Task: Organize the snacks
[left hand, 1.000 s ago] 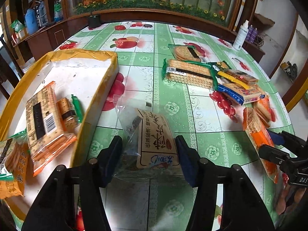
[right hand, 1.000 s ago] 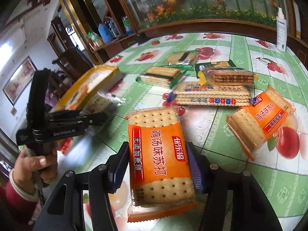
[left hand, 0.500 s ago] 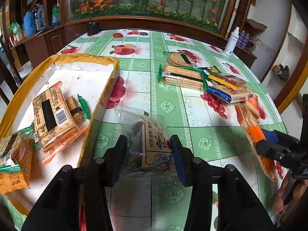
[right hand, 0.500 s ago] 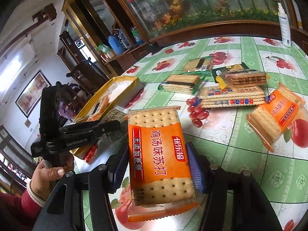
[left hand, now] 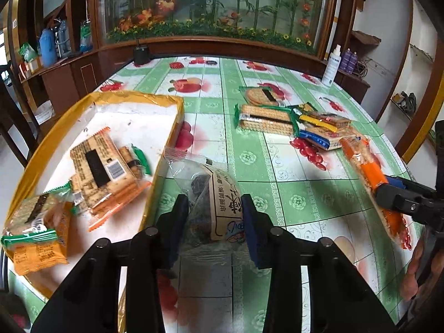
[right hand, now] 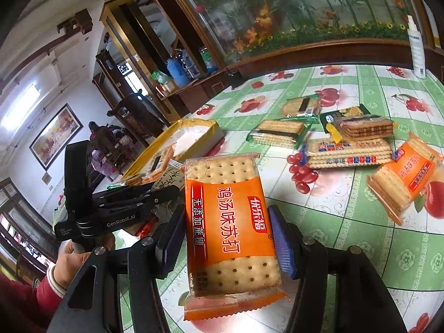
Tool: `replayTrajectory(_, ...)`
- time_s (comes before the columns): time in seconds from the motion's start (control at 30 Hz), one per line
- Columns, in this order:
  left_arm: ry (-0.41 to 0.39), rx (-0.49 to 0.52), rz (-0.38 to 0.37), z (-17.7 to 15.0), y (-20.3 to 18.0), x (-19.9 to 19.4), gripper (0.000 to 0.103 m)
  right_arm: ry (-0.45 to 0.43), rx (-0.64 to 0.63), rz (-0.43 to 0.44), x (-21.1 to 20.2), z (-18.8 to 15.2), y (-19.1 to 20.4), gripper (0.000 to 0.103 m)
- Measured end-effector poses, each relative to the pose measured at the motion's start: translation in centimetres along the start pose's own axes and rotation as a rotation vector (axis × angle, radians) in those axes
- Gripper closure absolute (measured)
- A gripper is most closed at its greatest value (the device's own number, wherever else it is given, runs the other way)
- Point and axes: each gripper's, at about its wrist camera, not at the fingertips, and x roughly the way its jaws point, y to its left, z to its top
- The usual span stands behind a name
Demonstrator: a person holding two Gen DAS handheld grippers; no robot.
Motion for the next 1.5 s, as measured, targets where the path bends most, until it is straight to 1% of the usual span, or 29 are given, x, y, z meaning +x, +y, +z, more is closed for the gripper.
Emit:
replayTrajectory(0.37,-0.057,-0.030,0.007,0.5,1.6,-2.3,0.071,-0.008,-0.019,0.035,0.9,0.5,1.6,0.044)
replayTrajectory(0.5,-0.071,-0.055,0.027,0.7,2.8,-2.9,0.071,-0.013,-0.025,0.048,1.2,0.9,2.4,0.044)
replayTrajectory(0.77,-0.114,-0.109,0.080,0.8,5.9,-4.6,0.071,-0.021,-0.046,0.103,2.6,2.3,4.8,0.044)
replayTrajectory(1.07,-0.132,-0.186,0.143,0.5,10.3,-5.8,0.071,0.000,-0.098,0.188,6.6,4.1,9.6,0.044)
replayTrajectory(1.27,-0.130,-0.215,0.173,0.3,12.1,-5.7,0.071,0.016,-0.124,0.236,9.8,5.1,12.7,0.044)
replayTrajectory(1.43,-0.126,-0.228,0.193,0.0,13.0,-5.4,0.071,0.039,-0.093,0.260,12.9,6.0,13.8,0.044)
replayTrajectory(1.5,-0.123,-0.235,0.204,-0.1,13.5,-5.2,0.071,0.044,-0.082,0.250,14.2,6.3,14.1,0.044)
